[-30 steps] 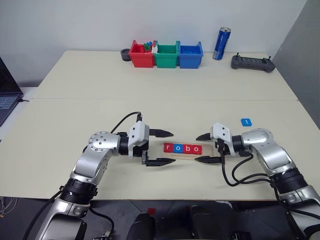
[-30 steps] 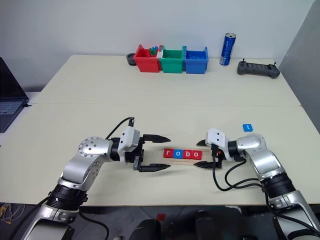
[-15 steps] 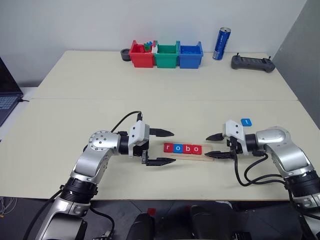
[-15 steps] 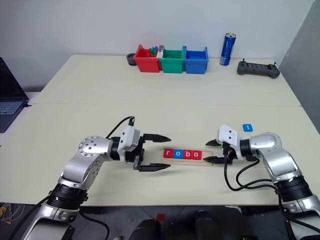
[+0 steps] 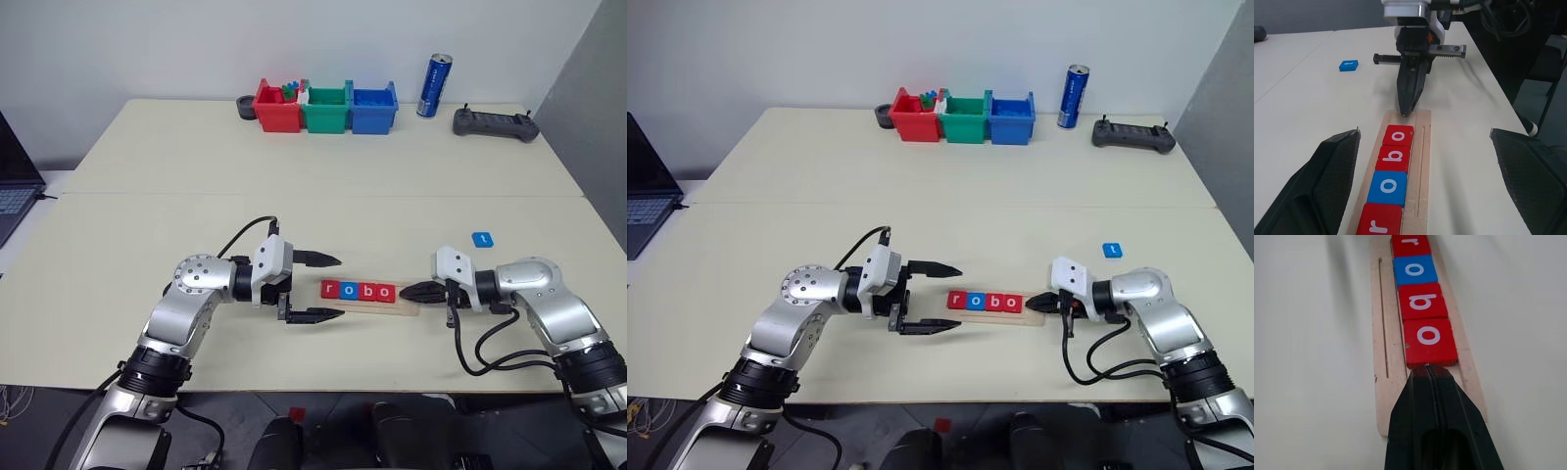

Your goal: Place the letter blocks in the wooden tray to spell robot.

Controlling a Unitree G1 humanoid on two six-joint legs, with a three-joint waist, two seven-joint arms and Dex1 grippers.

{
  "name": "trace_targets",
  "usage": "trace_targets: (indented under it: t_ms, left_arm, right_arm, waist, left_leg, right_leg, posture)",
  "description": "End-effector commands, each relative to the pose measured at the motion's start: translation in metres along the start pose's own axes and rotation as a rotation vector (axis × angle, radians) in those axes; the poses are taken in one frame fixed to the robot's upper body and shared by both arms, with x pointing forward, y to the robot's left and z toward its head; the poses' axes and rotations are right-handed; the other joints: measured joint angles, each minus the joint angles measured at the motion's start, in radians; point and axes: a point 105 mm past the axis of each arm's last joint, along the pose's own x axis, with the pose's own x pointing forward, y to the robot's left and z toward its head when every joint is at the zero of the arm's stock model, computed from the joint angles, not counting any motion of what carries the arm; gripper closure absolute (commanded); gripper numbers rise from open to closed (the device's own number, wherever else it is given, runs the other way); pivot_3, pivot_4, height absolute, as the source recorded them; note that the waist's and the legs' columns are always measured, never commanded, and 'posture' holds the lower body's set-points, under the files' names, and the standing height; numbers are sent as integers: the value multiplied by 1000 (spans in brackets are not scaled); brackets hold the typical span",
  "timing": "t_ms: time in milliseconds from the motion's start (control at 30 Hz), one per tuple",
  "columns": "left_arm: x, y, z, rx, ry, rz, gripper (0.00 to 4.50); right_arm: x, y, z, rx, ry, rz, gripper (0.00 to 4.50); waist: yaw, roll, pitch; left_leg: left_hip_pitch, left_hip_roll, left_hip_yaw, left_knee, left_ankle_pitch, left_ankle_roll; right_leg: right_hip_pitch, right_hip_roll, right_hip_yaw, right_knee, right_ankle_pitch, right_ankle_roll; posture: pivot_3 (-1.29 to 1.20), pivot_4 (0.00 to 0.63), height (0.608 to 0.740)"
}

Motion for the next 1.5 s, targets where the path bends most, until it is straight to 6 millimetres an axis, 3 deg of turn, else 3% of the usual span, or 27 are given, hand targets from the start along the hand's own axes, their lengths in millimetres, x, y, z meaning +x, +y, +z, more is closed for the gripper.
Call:
trace_targets:
  t_ms: [33, 533, 867, 1000, 1167, 1333, 1500]
  left_arm:
    - [-1, 0, 9, 42, -11, -4, 0]
    - [-2, 0, 8, 39, -10, 0, 0]
    - [-1, 0, 8, 36, -14, 4, 0]
    - [0, 0, 7, 35, -17, 4, 0]
    - [1, 0, 7, 34, -21, 5, 0]
    - [3, 2, 8, 36, -28, 4, 0]
    - [5, 5, 9, 39, -31, -2, 0]
  right_arm:
    - [2, -4, 5, -51, -9, -21, 4476]
    - [10, -8, 14, -58, -39, -19, 4476]
    - [-28, -21, 16, -68, 6, -80, 4476]
    - [-46, -33, 18, -35, -4, -209, 3642]
    - [-67, -50, 19, 115, -70, -519, 1896]
    - [-79, -58, 2, 309, -91, -840, 151]
    - [-95, -63, -26, 427, -30, -1141, 70]
  waist:
    - [0, 0, 0]
    - [-1, 0, 0]
    - [4, 0, 0]
    - [5, 0, 0]
    - [11, 0, 0]
    - [14, 0, 0]
    - [15, 1, 0]
  left_leg:
    - [0, 0, 0, 0, 0, 0]
    - [0, 0, 0, 0, 0, 0]
    - [0, 0, 0, 0, 0, 0]
    - [0, 0, 0, 0, 0, 0]
    - [0, 0, 0, 0, 0, 0]
    - [0, 0, 0, 0, 0, 0]
    - [0, 0, 0, 0, 0, 0]
  right_leg:
    - [0, 0, 0, 0, 0, 0]
    - [0, 0, 0, 0, 0, 0]
    - [0, 0, 0, 0, 0, 0]
    - [0, 0, 0, 0, 0, 0]
    - [0, 0, 0, 0, 0, 0]
    - [0, 0, 0, 1, 0, 0]
    - [0, 0, 1, 1, 0, 0]
  posture:
    - [0, 150, 740]
    - [0, 150, 740]
    - [0, 150, 740]
    - [0, 150, 740]
    - [0, 150, 740]
    - [0, 150, 740]
    - [0, 150, 740]
